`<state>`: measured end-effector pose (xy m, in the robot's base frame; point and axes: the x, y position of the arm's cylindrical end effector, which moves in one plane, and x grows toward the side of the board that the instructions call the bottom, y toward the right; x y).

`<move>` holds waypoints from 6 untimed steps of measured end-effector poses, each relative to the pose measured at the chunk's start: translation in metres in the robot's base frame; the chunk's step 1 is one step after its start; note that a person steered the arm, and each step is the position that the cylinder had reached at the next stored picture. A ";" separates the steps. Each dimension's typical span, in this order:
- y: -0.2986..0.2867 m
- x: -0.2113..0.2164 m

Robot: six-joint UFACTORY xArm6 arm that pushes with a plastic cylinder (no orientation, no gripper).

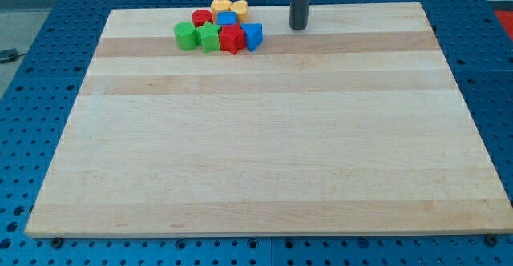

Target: Push the yellow heart into the blue cube

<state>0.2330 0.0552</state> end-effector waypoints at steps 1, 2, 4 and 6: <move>-0.007 -0.030; -0.018 -0.040; -0.035 -0.039; -0.055 -0.039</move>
<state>0.1941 0.0001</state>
